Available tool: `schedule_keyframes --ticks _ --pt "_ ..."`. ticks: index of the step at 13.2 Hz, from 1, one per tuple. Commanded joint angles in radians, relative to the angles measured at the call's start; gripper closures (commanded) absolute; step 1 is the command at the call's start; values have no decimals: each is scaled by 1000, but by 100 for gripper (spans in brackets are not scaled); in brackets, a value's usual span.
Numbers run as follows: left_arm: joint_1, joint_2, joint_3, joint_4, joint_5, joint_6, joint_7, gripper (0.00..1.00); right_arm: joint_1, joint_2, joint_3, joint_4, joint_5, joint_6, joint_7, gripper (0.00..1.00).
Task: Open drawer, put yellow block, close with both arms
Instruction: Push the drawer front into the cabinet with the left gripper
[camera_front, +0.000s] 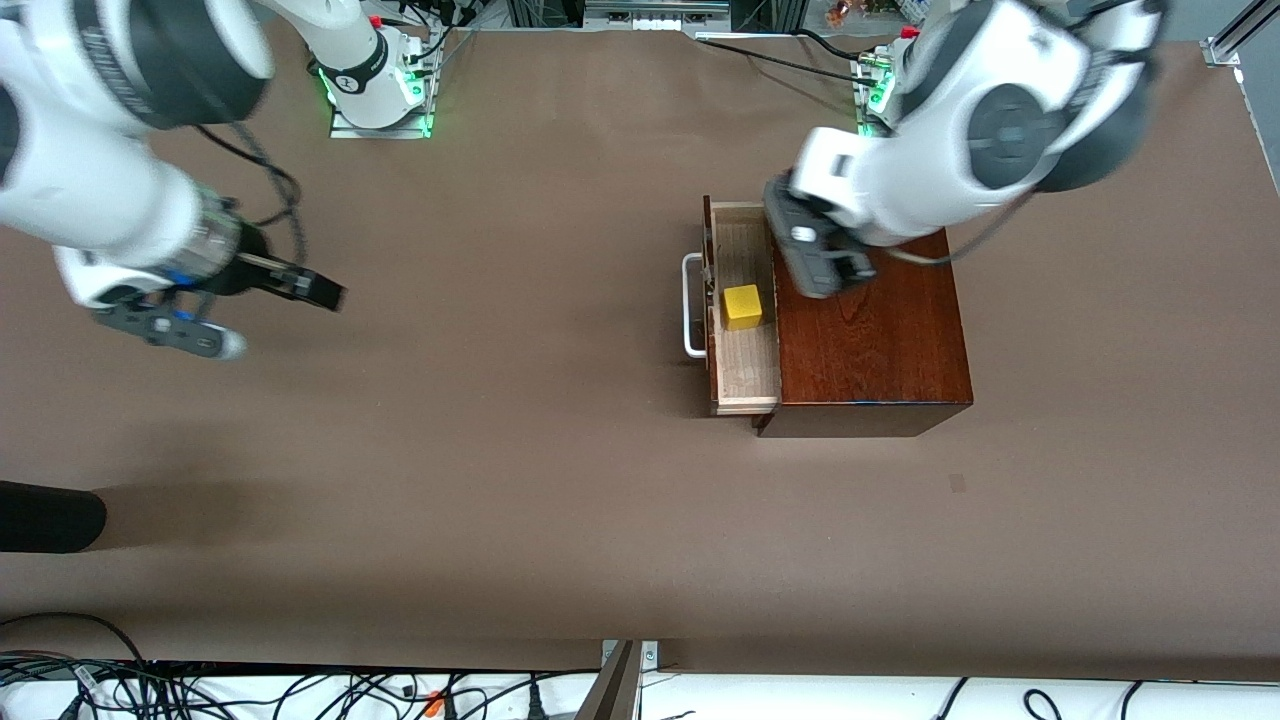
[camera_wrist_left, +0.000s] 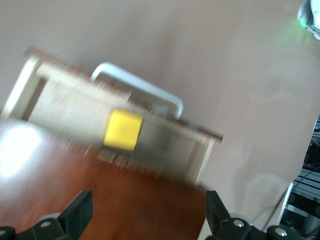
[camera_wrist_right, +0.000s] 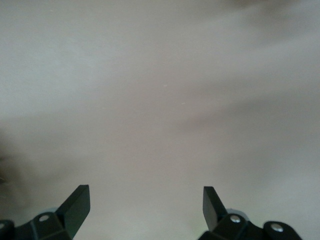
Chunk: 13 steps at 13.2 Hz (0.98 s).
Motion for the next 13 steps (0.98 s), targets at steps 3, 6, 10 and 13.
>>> schedule_keyframes --ticks 3,6,10,13 --pt "-172 115 13 20 -19 212 98 0 -74 -128 -40 -157 -30 68 -325 0" --pt "-217 198 12 20 31 335 161 0 -240 -165 78 -208 -55 110 -403 0" --pt "-276 264 12 23 247 382 158 0 -308 -165 148 -191 -72 99 -388 0" --pt "-276 310 12 23 310 406 159 0 -308 -167 149 -190 -72 90 -387 0"
